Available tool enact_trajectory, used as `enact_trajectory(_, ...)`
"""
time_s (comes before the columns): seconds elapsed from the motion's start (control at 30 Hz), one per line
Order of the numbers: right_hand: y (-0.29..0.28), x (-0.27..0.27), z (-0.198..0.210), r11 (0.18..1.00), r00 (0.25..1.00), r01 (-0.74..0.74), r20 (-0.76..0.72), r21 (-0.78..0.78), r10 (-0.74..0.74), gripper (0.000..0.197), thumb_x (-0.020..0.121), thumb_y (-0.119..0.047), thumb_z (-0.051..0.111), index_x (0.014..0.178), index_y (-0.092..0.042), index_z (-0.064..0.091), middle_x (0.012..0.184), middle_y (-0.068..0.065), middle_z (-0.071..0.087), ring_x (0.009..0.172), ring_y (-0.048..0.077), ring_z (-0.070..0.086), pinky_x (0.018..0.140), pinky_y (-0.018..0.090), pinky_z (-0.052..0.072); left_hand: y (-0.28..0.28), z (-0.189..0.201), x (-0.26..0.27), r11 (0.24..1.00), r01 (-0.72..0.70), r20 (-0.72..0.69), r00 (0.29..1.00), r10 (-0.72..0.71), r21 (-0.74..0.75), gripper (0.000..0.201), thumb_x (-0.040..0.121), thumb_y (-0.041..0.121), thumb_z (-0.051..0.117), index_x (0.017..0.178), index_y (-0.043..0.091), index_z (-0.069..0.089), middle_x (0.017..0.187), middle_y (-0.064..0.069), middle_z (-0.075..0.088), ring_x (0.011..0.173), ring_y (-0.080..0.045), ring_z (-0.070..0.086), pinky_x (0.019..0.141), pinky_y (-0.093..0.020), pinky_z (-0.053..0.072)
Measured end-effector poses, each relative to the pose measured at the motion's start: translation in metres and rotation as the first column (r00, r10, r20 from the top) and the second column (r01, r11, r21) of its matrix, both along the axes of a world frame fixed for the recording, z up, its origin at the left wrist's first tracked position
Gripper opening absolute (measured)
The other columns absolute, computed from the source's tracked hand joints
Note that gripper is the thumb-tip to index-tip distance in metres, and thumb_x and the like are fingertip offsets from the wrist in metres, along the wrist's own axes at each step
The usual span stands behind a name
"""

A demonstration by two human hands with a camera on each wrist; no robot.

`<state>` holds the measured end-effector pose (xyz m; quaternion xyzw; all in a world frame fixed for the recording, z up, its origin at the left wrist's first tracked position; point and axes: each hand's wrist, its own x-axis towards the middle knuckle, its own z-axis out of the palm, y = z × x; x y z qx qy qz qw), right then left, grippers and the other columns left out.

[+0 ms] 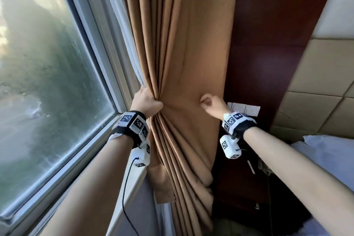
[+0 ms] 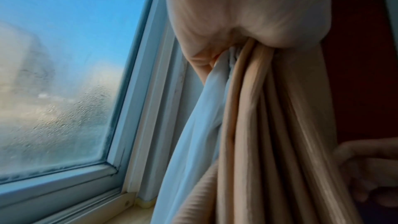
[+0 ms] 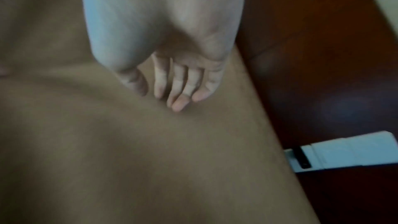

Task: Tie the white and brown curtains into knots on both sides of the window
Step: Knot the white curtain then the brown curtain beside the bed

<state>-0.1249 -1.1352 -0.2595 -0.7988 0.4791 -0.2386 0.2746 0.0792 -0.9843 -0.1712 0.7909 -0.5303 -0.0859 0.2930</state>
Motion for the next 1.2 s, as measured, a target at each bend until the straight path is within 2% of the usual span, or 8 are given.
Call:
enact_trajectory(0.17,-0.098,-0.014,0.016,0.899,0.894,0.238,0.278,0.367,-0.350,0.114,0.057,-0.056,0.076,0.149,-0.023,0.018,0.149,0.005,0.038,0.132,0.027,0.042,0.107,0.046,0.036,-0.006,0.003,0.012,0.999,-0.033,-0.051,0.998,0.034,0.021,0.048,0.073,0.007,0.054,0.121,0.005,0.050,0.122,-0.018,0.053,0.115,-0.037,0.051,0.096,-0.034,0.045)
enact_trajectory(0.37,-0.161,0.006,0.040,0.895,0.864,0.241,0.336,0.376,-0.374,0.136,0.052,-0.055,0.078,0.152,-0.026,-0.010,0.160,0.005,0.016,0.143,0.029,0.026,0.112,0.054,0.026,-0.012,0.004,0.020,0.998,-0.062,-0.075,0.995,0.064,0.025,0.055,0.073,0.004,0.053,0.127,0.007,0.046,0.128,-0.016,0.051,0.116,-0.036,0.051,0.095,-0.031,0.044)
enact_trajectory(0.5,-0.186,0.030,0.053,0.913,0.817,0.122,0.482,0.389,-0.315,0.124,0.062,-0.035,0.075,0.152,-0.021,-0.008,0.148,0.006,0.037,0.133,0.026,0.037,0.109,0.047,0.031,-0.015,0.004,0.018,0.998,-0.045,-0.065,0.997,0.048,0.049,0.060,0.071,0.005,0.054,0.130,0.009,0.043,0.127,-0.015,0.051,0.114,-0.036,0.052,0.097,-0.038,0.047)
enact_trajectory(0.6,-0.194,0.056,0.060,0.922,0.728,0.025,0.625,0.385,-0.281,0.099,0.031,-0.028,0.066,0.126,-0.014,0.040,0.106,-0.002,0.059,0.101,0.015,0.054,0.082,0.025,0.045,-0.020,0.003,0.022,0.996,-0.052,-0.057,0.997,0.056,0.068,0.065,0.070,0.006,0.054,0.133,0.009,0.039,0.125,-0.014,0.051,0.113,-0.036,0.052,0.094,-0.032,0.045)
enact_trajectory(0.67,-0.195,0.066,0.065,0.946,0.759,0.027,0.609,0.323,-0.229,0.070,0.035,-0.025,0.064,0.102,-0.012,0.053,0.089,-0.004,0.059,0.083,0.011,0.055,0.070,0.023,0.043,-0.022,0.003,0.023,0.996,-0.054,-0.052,0.997,0.058,0.074,0.063,0.070,0.006,0.054,0.132,0.008,0.041,0.126,-0.015,0.051,0.114,-0.036,0.052,0.093,-0.031,0.045)
enact_trajectory(0.87,-0.173,0.057,0.067,0.944,0.843,0.148,0.461,0.295,-0.276,0.038,0.073,-0.009,0.062,0.111,-0.010,0.067,0.095,0.005,0.065,0.097,0.023,0.062,0.064,0.017,0.046,-0.024,0.002,0.025,0.997,-0.041,-0.040,0.998,0.043,0.060,0.060,0.071,0.006,0.053,0.130,0.008,0.044,0.127,-0.016,0.050,0.115,-0.037,0.051,0.097,-0.038,0.046)
enact_trajectory(1.0,-0.143,0.024,0.046,0.914,0.832,0.369,0.376,0.171,-0.407,0.039,0.077,-0.017,0.062,0.114,-0.005,0.066,0.112,0.016,0.066,0.107,0.031,0.061,0.087,0.030,0.048,-0.026,0.000,0.024,0.999,-0.019,-0.047,0.999,0.022,0.049,0.054,0.071,0.007,0.052,0.125,0.008,0.047,0.124,-0.015,0.050,0.114,-0.038,0.051,0.098,-0.040,0.046)
enact_trajectory(1.2,-0.070,-0.030,0.034,0.842,0.778,0.538,0.368,0.026,-0.509,0.030,0.081,-0.011,0.053,0.099,0.010,0.064,0.100,0.031,0.064,0.097,0.042,0.060,0.074,0.032,0.043,-0.029,-0.003,0.018,1.000,0.000,-0.073,0.997,0.001,0.019,0.046,0.072,0.007,0.053,0.118,0.006,0.052,0.120,-0.017,0.052,0.114,-0.039,0.051,0.097,-0.039,0.047)
